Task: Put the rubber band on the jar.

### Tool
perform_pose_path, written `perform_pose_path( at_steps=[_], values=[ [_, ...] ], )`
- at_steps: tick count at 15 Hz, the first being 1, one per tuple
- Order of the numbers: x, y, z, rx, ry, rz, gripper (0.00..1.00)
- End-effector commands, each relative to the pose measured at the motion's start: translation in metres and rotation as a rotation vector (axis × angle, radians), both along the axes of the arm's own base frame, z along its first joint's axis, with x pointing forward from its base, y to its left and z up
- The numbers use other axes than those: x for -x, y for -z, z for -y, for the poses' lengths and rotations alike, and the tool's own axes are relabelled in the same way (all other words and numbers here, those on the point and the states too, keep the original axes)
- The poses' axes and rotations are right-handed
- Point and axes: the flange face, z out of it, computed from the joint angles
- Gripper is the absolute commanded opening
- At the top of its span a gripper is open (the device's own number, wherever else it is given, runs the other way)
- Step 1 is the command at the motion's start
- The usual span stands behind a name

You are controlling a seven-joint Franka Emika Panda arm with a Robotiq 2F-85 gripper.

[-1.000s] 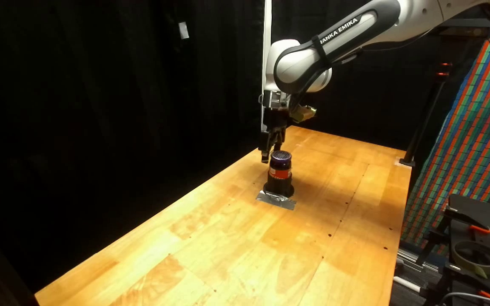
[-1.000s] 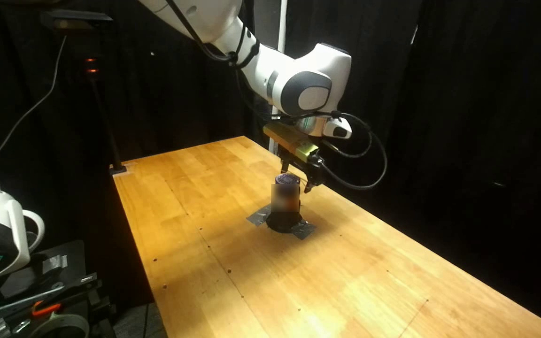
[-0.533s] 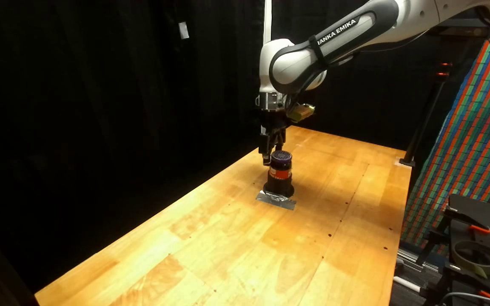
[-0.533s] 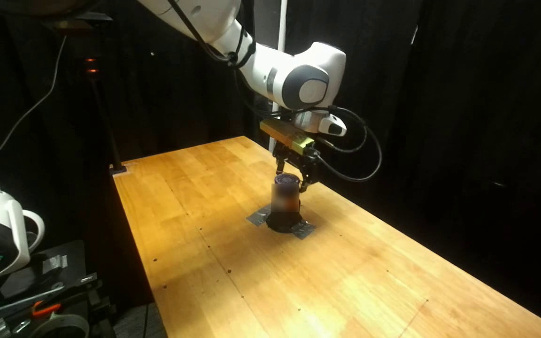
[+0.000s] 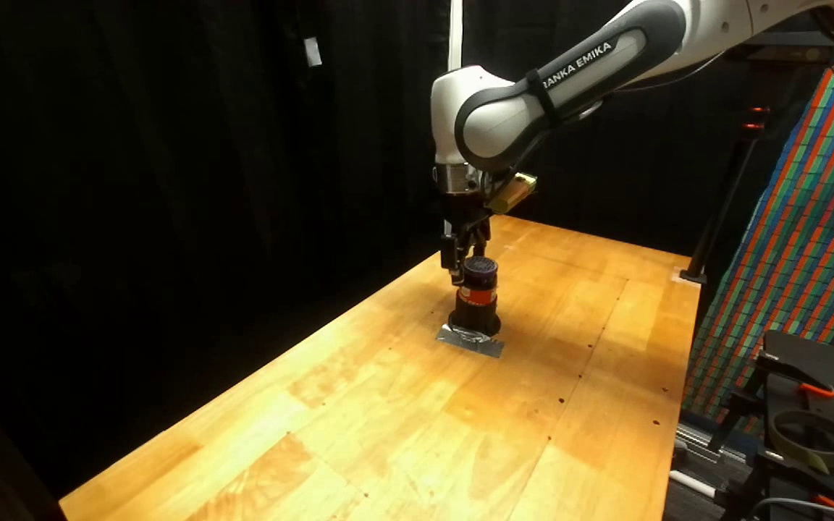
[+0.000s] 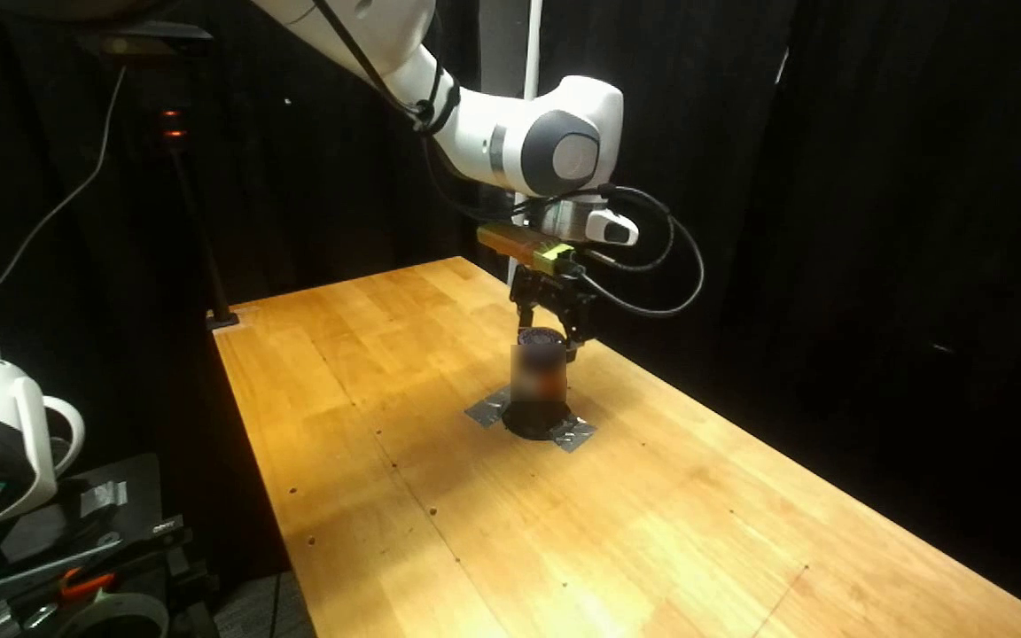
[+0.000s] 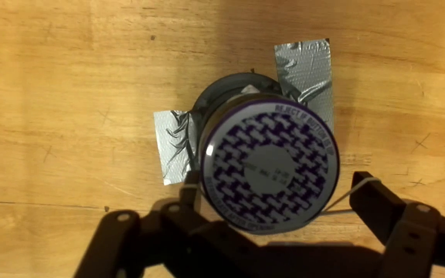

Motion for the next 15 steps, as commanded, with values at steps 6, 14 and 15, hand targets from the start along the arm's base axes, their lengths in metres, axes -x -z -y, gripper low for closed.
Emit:
perform_pose_path(
  at_steps=[6,14,15],
  values=[
    [0.026,-0.027,-0.003,0.088,0.077,-0.022,1.00],
    [0.070,0.001,0.012,0.080,0.063,-0.111,1.00],
    [0.078,0.003,0.014,0.086,0.073,-0.107,1.00]
  ],
)
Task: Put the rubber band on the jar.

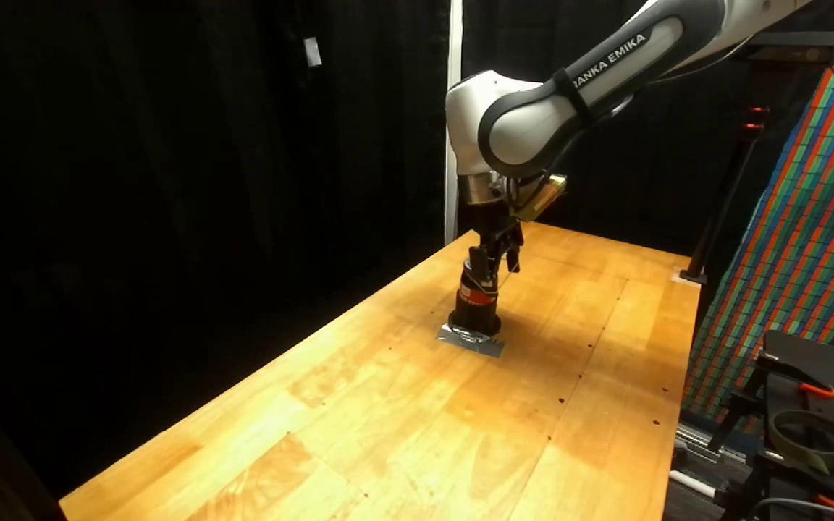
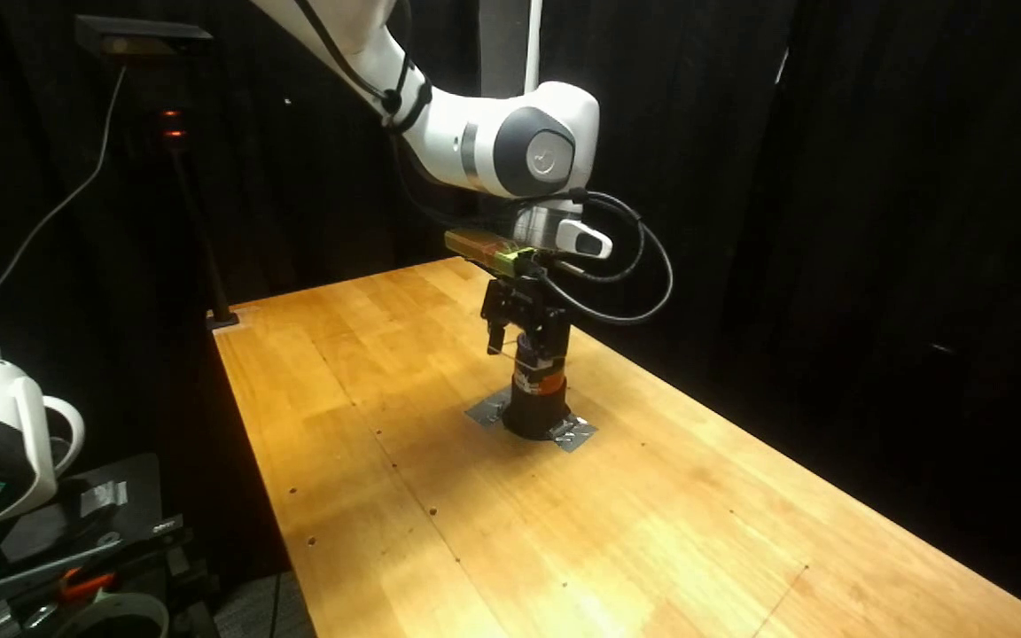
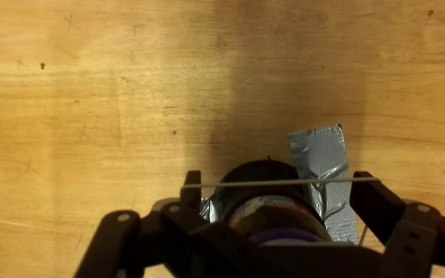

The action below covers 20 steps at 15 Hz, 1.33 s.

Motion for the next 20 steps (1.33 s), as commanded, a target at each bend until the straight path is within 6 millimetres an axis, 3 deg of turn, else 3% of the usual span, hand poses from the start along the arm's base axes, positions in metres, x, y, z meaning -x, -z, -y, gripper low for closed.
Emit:
perform_pose_path(
  at_steps=[1,7,16,17,18,20],
  values=[
    [0.035,-0.004,0.009,0.006,0.017,0.008,1.00],
    [0.062,-0.001,0.010,-0.042,0.023,0.232,1.00],
    [0.104,0.023,0.022,-0.120,0.030,0.662,1.00],
    [0.109,0.025,0.023,-0.119,0.023,0.704,0.75],
    [0.112,0.025,0.025,-0.118,0.018,0.745,0.74],
    [0.120,0.025,0.026,-0.114,0.005,0.812,0.58]
  ],
)
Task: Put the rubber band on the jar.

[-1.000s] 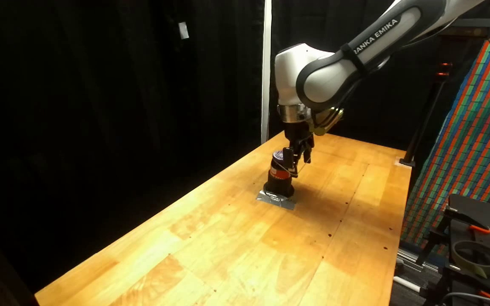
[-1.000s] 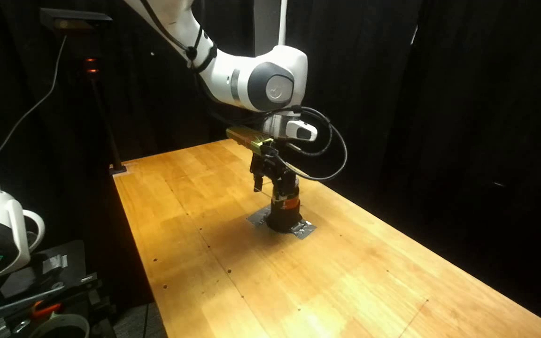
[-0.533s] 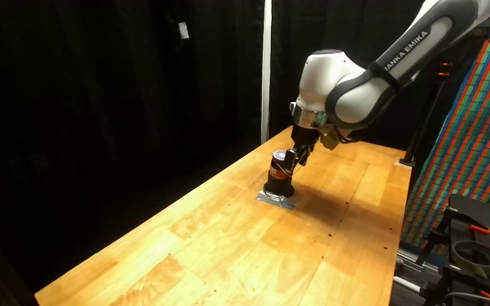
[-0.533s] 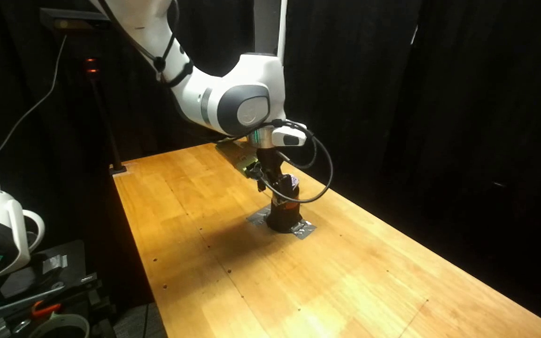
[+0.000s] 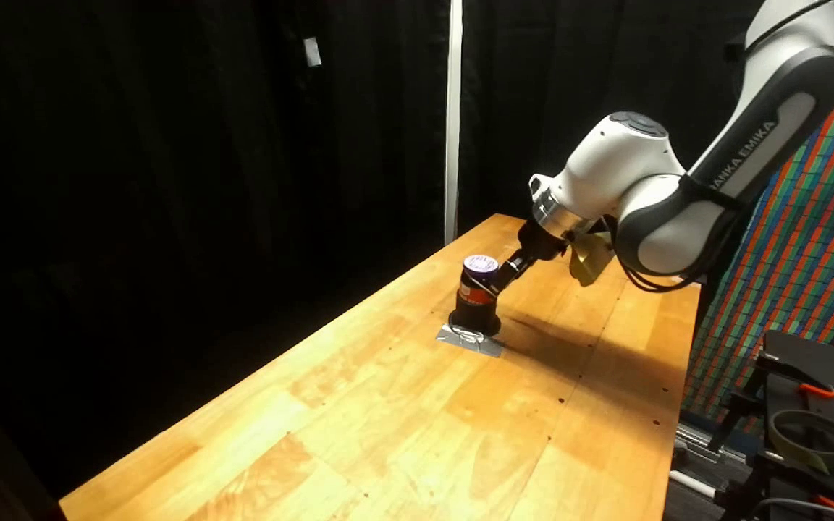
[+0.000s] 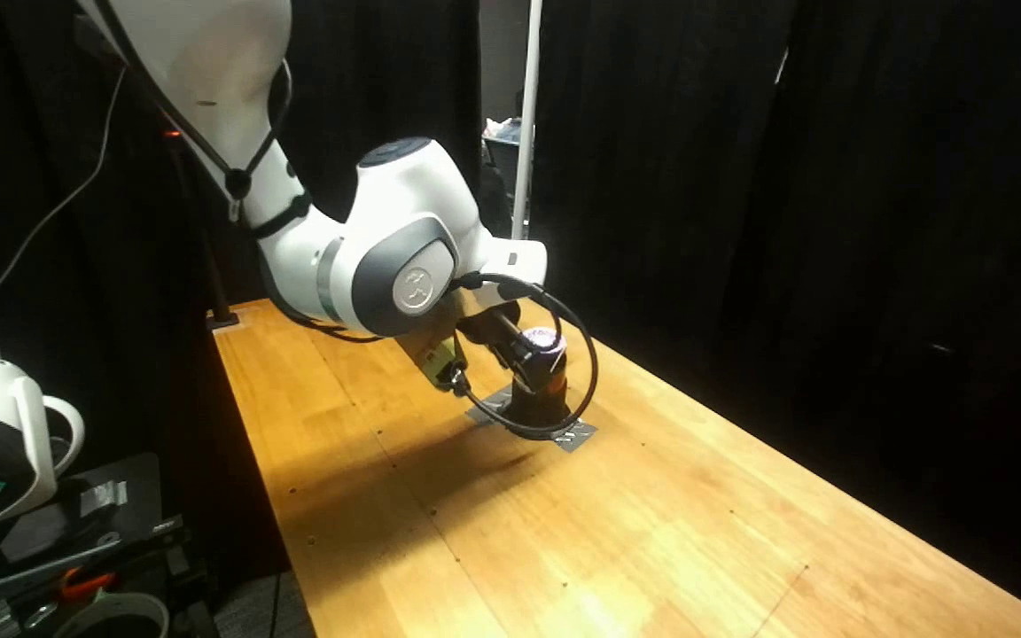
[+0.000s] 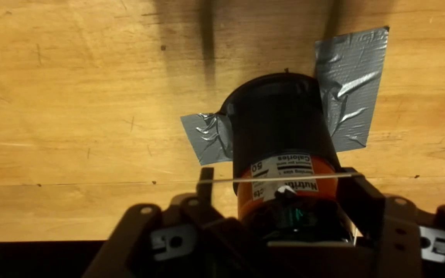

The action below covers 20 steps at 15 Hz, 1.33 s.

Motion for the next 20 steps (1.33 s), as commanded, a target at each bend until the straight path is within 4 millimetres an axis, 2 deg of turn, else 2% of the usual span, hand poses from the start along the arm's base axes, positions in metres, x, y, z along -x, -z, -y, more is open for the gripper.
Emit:
perform_pose_path(
  at_steps=[1,5,6,9,13,20],
  values=[
    [0.024,-0.001,0.001,0.005,-0.001,0.108,0.51],
    [0.048,0.003,-0.005,0.007,-0.010,0.218,0.20],
    [0.055,0.006,-0.005,0.006,0.001,0.251,0.15],
    [0.075,0.014,-0.009,0.004,0.030,0.352,0.10],
    [0.101,0.027,-0.021,0.001,0.085,0.509,0.15],
    [0.134,0.046,-0.046,0.027,0.155,0.688,0.13]
  ],
)
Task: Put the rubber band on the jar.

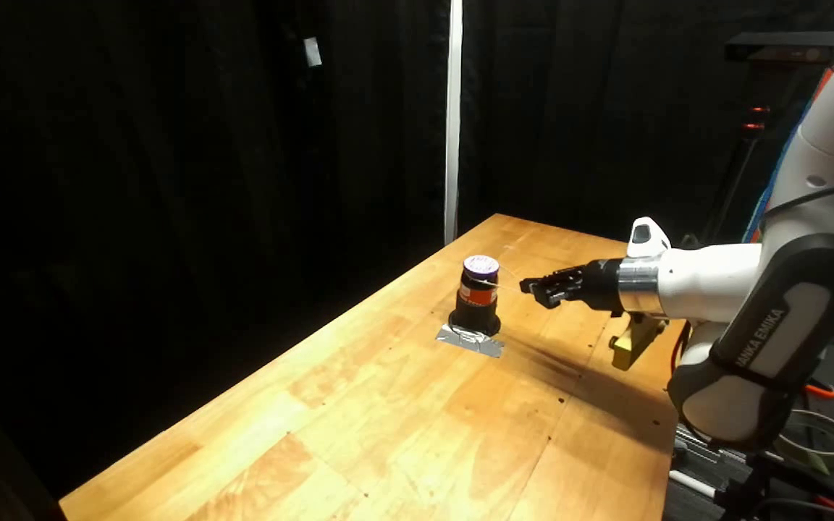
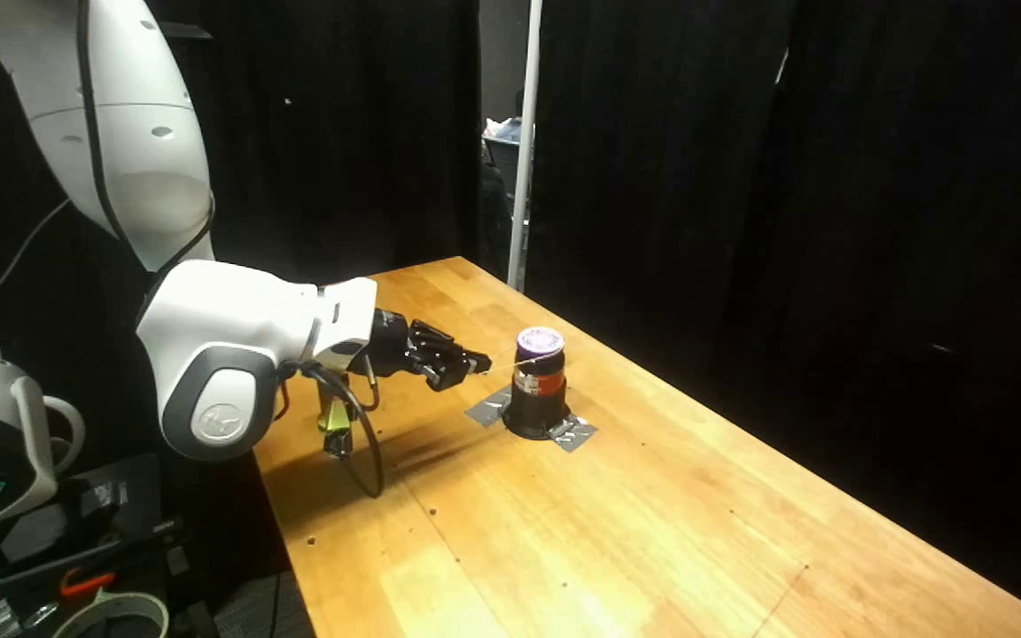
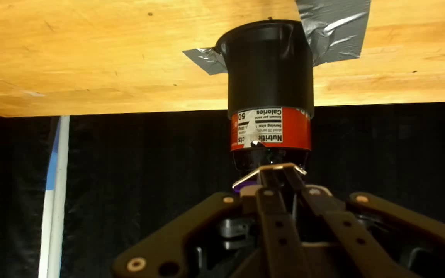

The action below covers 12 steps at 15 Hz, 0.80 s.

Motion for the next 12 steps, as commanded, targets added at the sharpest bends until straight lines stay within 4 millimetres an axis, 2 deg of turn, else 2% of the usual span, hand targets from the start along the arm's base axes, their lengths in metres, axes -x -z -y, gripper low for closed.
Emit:
perform_pose_path(
  at_steps=[1,2,3,5,7,8,9,11,12],
  values=[
    [-0.001,-0.002,-0.014,0.006,0.005,0.068,0.14],
    [-0.003,0.000,-0.015,0.007,0.007,0.066,0.13],
    [0.003,0.005,-0.008,0.015,0.006,0.082,0.14],
    [-0.010,-0.008,-0.020,0.022,0.005,0.116,0.13],
    [-0.003,-0.003,-0.016,0.045,0.011,0.142,0.12],
    [-0.010,-0.008,-0.026,0.048,0.010,0.151,0.12],
    [0.000,-0.003,-0.017,0.054,0.019,0.153,0.13],
    [-0.005,-0.013,-0.015,0.064,-0.005,0.099,0.13],
    [-0.011,-0.040,-0.011,0.068,-0.039,0.049,0.11]
  ],
)
